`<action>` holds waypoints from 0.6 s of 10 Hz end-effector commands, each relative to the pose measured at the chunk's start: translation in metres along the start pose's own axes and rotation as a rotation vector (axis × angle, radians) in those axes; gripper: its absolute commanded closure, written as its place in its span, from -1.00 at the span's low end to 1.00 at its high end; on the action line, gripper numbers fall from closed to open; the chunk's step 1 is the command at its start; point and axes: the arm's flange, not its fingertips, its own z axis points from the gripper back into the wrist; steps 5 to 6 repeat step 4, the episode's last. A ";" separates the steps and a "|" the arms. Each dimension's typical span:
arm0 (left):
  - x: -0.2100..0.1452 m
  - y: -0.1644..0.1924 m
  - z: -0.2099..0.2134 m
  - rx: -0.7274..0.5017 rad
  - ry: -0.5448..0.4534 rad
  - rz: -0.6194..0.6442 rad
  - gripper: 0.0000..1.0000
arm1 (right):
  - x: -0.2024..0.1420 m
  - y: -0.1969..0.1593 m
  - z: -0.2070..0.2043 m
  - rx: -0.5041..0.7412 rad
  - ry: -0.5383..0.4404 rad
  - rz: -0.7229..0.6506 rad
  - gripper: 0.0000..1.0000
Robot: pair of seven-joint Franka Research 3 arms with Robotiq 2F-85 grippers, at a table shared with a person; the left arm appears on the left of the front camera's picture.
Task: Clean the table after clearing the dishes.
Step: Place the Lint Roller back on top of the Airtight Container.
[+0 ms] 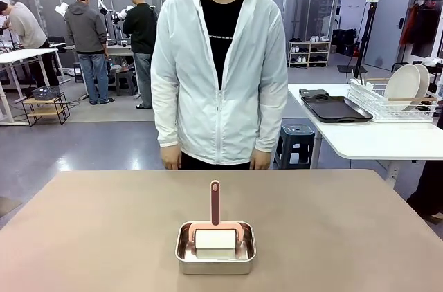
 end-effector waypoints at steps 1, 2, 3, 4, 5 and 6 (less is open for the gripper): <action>0.000 -0.005 0.002 -0.010 -0.006 -0.003 -1.00 | 0.000 0.002 0.000 0.007 -0.001 0.015 -1.00; 0.000 -0.005 0.002 -0.010 -0.006 -0.003 -1.00 | 0.000 0.002 0.000 0.007 -0.001 0.015 -1.00; 0.000 -0.005 0.002 -0.010 -0.006 -0.003 -1.00 | 0.000 0.002 0.000 0.007 -0.001 0.015 -1.00; 0.000 -0.005 0.002 -0.010 -0.006 -0.003 -1.00 | 0.000 0.002 0.000 0.007 -0.001 0.015 -1.00; 0.000 -0.005 0.002 -0.010 -0.006 -0.003 -1.00 | 0.000 0.002 0.000 0.007 -0.001 0.015 -1.00; 0.000 -0.005 0.002 -0.010 -0.006 -0.003 -1.00 | 0.000 0.002 0.000 0.007 -0.001 0.015 -1.00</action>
